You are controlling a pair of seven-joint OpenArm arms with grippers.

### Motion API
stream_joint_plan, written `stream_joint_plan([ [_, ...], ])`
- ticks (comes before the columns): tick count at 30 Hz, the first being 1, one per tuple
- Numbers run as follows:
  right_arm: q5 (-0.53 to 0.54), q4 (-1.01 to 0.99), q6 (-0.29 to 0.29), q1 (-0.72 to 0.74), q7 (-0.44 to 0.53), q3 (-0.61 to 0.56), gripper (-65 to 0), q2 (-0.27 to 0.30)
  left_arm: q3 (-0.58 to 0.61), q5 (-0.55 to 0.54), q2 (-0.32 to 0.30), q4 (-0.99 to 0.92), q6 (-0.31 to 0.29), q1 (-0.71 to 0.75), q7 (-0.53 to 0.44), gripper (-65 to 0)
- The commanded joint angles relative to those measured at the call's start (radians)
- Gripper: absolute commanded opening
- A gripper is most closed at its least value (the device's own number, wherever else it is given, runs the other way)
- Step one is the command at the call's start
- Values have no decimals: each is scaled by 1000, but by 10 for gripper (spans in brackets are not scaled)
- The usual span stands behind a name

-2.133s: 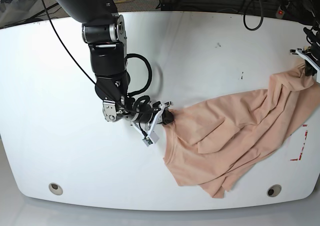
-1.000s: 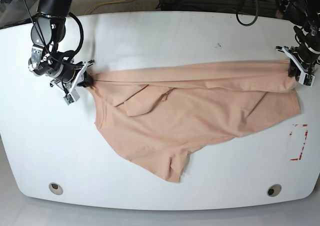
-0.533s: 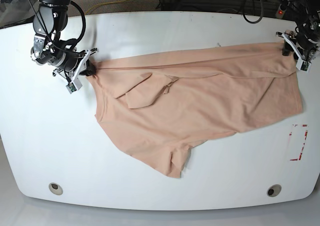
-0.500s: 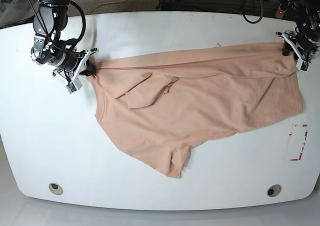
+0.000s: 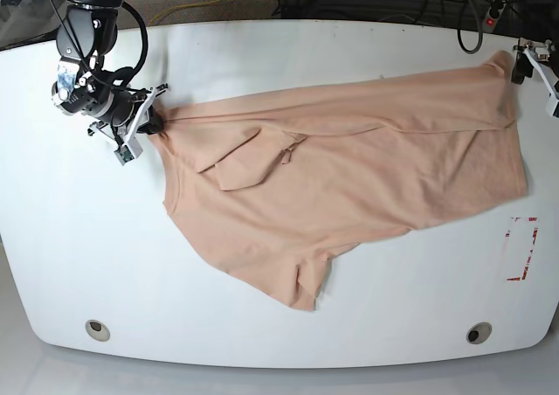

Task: Fold the T-shirt properly
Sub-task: 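Pull the shirt taut between both grippers and lay it flat, then release the right gripper and grasp the shirt body near the collar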

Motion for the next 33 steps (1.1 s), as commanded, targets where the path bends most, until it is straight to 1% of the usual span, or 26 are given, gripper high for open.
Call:
stream_joint_plan([
  [1, 13, 72, -2, 19, -43, 9, -650, 17, -7, -14, -18, 15, 5, -5, -6, -151],
  [3, 13, 121, -2, 26, -99, 32, -650, 14, -1, -14, -10, 15, 5, -25, -8, -151],
  [5, 13, 156, -2, 35, -132, 49, -650, -11, 16, -13, -4, 14, 5, -52, -6, -151],
  [6, 8, 177, -2, 52, -154, 56, -645, -23, 36, -10, 13, 11, 5, -71, -6, -151],
  [7, 2, 191, -2, 65, -178, 66, -599, -32, 54, -8, 25, 9, 5, -89, -6, -151],
  [8, 2, 199, -2, 81, -204, 78, -537, -34, 69, -4, 36, 14, 5, -100, -6, -151],
  [10, 5, 202, -2, 96, -232, 89, -445, -38, 88, 13, 48, 15, 5, -100, -6, -151],
  [11, 7, 202, -2, 110, -243, 93, -374, -40, 103, 24, 48, 15, 5, -101, -6, -151],
  [14, 7, 202, -2, 138, -247, 86, -212, -40, 163, 47, 68, 15, 5, -103, -9, -151],
  [16, 8, 202, -2, 147, -247, 84, -138, -40, 192, 70, 76, 17, 5, -103, -9, -151],
  [17, 11, 202, -2, 157, -249, 79, -114, -41, 201, 82, 77, 17, 5, -103, -9, -151],
  [19, 8, 194, -2, 174, -249, 49, -95, -49, 214, 104, 90, 9, 5, -103, -11, -151],
  [22, -1, 154, -2, 211, -249, -2, -97, -72, 215, 139, 108, 7, 5, -103, -12, -151],
  [25, -18, 72, -2, 254, -241, -46, -97, -110, 215, 171, 119, 7, 5, -103, -12, -151],
  [30, -98, -85, -2, 337, -166, -103, -97, -161, 217, 182, 117, 7, 5, -104, -12, -151],
  [33, -125, -159, -2, 372, -132, -132, -97, -178, 215, 182, 114, 7, 5, -104, -12, -151],
])
